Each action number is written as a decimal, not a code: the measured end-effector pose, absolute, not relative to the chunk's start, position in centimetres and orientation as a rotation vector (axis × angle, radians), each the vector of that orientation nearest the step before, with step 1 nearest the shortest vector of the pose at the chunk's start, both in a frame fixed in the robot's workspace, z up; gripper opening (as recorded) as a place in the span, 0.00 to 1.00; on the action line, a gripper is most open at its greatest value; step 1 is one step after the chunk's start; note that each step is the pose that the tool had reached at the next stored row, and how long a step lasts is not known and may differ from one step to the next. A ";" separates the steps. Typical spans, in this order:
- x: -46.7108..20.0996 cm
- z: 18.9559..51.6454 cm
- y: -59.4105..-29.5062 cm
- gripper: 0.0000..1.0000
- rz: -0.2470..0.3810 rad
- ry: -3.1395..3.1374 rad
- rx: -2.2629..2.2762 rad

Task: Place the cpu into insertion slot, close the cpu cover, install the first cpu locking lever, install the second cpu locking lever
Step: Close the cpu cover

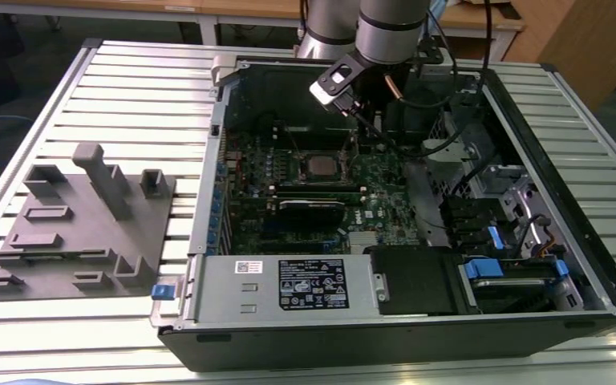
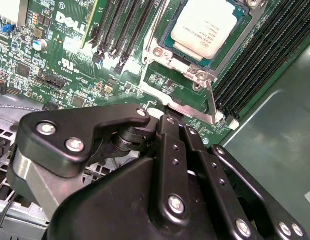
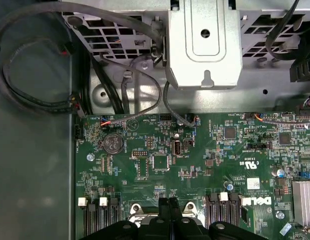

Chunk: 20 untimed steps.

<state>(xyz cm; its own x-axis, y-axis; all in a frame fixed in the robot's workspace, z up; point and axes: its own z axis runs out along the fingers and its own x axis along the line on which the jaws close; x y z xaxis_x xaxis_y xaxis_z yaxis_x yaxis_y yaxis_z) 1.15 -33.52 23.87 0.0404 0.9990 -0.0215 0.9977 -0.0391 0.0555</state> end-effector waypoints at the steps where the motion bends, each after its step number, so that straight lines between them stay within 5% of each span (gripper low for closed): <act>1: 1.1 23.9 -33.5 0.11 0.035 2.139 2.225; 20: -2.2 23.7 -33.5 0.11 0.036 2.139 2.225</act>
<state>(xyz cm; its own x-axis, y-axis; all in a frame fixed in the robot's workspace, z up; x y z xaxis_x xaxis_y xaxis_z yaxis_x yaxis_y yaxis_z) -2.18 -33.52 23.72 0.0404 0.9990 -0.0215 0.9977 -0.0392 0.0556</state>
